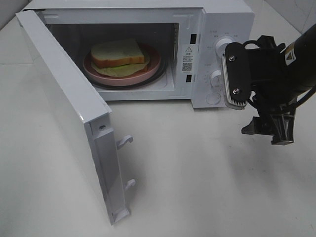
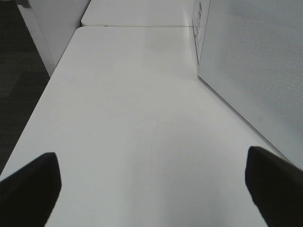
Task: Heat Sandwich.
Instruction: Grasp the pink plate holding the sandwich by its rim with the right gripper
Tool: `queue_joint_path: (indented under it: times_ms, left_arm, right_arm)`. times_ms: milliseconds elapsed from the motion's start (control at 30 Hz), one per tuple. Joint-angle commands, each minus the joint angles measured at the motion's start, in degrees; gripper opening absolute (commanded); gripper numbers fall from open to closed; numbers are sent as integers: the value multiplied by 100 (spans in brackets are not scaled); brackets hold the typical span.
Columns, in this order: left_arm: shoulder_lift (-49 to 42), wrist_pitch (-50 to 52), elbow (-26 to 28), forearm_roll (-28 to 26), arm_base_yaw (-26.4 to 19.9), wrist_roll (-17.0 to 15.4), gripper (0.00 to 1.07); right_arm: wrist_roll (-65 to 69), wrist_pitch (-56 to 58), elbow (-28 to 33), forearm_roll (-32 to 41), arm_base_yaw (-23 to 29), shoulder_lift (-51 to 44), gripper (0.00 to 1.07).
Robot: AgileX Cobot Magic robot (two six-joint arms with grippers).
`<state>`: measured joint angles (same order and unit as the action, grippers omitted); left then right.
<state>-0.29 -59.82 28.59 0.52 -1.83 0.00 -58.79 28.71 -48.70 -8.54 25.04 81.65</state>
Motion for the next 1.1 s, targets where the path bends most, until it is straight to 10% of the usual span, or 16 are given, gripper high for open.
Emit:
queue_joint_path:
  times_ms: [33, 533, 1100]
  left_arm:
    - [-143, 52, -17, 11, -11, 0, 100]
    - [-143, 52, -17, 11, -11, 0, 100]
    - [-143, 52, -17, 11, -11, 0, 100]
  right_arm:
    - [-86, 69, -23, -34, -23, -74, 98]
    - [-40, 132, -183, -172, 246, -63, 94]
    - [-17, 269, -1696, -418, 997, 1272, 91]
